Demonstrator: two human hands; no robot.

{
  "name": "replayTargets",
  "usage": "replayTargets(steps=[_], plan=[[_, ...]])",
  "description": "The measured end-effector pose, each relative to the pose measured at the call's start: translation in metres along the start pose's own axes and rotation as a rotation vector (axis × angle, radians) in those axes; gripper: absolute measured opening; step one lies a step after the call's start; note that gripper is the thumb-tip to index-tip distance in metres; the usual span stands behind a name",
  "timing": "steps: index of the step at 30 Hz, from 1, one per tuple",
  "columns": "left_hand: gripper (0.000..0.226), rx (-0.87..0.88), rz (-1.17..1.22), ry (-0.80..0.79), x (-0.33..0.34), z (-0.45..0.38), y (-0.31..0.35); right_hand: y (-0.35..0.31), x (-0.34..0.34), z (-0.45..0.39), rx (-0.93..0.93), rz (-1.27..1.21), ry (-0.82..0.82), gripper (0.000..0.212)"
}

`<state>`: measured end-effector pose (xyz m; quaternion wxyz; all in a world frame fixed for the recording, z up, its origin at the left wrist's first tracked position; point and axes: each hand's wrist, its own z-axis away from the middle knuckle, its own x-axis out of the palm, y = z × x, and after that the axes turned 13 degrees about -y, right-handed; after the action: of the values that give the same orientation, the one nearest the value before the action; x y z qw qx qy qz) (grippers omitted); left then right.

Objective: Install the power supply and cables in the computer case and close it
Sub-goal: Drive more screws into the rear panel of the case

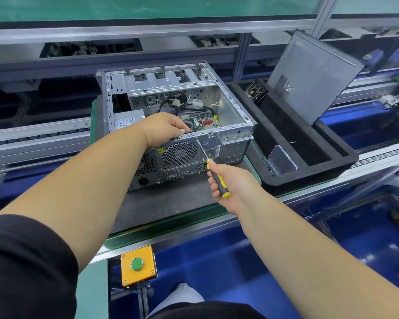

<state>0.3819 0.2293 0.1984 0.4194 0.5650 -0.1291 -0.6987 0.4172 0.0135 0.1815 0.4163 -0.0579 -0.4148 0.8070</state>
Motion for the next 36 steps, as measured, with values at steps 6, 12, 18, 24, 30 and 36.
replayTargets(steps=[6,12,18,24,30,36], plan=[[0.024,-0.014,0.015,0.005,-0.001,0.001,0.001,-0.002,0.004,0.001,-0.015,0.059,0.028,0.033],[0.024,-0.001,0.044,0.009,0.0,0.002,0.001,-0.003,0.005,0.003,0.003,0.051,0.038,0.035],[0.023,0.007,0.043,0.014,0.001,0.006,0.004,-0.007,0.0,0.008,-0.016,0.065,0.001,0.033],[0.023,0.008,0.053,0.016,0.003,0.006,0.001,-0.023,-0.005,0.016,-0.109,0.239,0.009,0.033],[0.023,0.011,0.055,0.057,0.003,0.003,-0.006,-0.042,-0.01,0.002,-0.213,0.138,-0.05,0.022],[0.019,0.038,0.067,0.103,0.005,0.0,-0.01,-0.064,-0.01,-0.017,-0.474,0.234,-0.047,0.017]])
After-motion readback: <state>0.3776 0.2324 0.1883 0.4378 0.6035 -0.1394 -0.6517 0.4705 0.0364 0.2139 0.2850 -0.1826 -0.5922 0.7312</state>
